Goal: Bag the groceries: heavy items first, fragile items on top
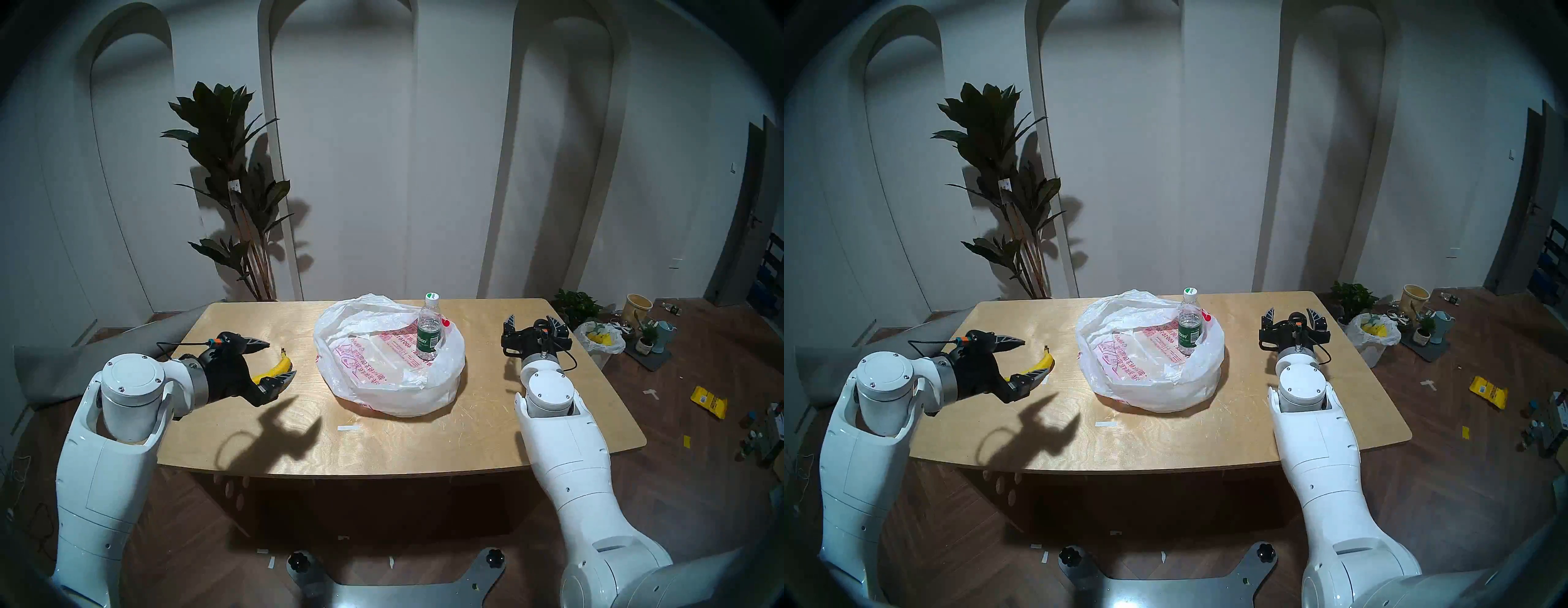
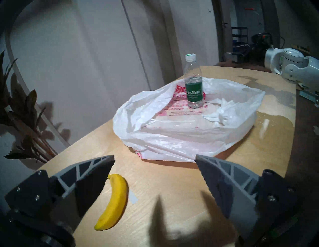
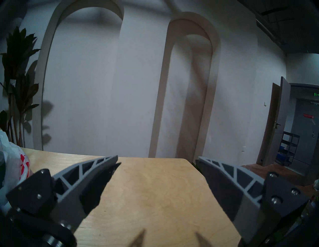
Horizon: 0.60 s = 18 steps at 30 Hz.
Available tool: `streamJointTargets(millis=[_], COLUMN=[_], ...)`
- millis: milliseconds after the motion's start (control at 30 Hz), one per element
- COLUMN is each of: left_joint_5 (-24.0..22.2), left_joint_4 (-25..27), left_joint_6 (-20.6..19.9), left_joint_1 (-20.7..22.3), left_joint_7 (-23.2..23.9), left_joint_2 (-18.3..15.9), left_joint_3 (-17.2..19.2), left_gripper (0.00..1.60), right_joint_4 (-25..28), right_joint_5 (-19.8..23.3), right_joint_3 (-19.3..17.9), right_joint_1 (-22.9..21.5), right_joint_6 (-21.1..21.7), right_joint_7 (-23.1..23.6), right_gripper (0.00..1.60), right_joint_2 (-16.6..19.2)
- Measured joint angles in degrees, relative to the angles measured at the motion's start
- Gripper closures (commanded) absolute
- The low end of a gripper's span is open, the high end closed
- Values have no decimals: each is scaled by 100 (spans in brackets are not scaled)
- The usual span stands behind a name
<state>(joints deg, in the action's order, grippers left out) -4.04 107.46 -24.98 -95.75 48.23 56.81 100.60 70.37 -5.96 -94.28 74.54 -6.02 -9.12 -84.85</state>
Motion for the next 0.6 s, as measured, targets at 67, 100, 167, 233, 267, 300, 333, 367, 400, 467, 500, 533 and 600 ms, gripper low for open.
streamJointTargets(millis=[67,100,167,233,267,300,333,367,400,467,500,533,600], left_joint_5=[-15,-24,-28,-29,-29,-29,-28,-27,-25,-18,-5,2,34], left_joint_4=[-100,-185,-283,-391,-476,-527,-588,-680,-745,-867,-979,-1037,-1204], left_joint_6=[-7,-10,-14,-17,-19,-20,-22,-23,-24,-28,-32,-35,-44], left_joint_1=[76,141,214,294,356,393,439,504,547,630,705,744,855], left_joint_7=[134,231,323,415,482,518,559,612,642,689,723,737,772], left_joint_2=[-76,-136,-205,-277,-330,-360,-393,-438,-467,-519,-557,-575,-622], left_joint_3=[-52,-87,-121,-161,-195,-217,-243,-281,-306,-354,-396,-415,-468], left_gripper=[0,0,0,0,0,0,0,0,0,0,0,0,0], right_joint_4=[87,152,219,286,332,361,393,440,471,523,568,589,648], right_joint_5=[-13,-22,-32,-42,-49,-53,-58,-63,-67,-74,-80,-83,-92], right_joint_3=[-5,-17,-33,-55,-71,-79,-90,-102,-110,-124,-135,-139,-154], right_joint_1=[58,106,162,224,272,299,333,378,409,463,507,527,588], right_joint_6=[-17,-28,-40,-51,-58,-61,-65,-71,-76,-82,-88,-90,-96], right_joint_7=[25,46,71,98,117,130,144,164,178,205,227,239,275], right_gripper=[0,0,0,0,0,0,0,0,0,0,0,0,0], right_joint_2=[31,55,82,110,130,140,152,168,179,197,210,217,235])
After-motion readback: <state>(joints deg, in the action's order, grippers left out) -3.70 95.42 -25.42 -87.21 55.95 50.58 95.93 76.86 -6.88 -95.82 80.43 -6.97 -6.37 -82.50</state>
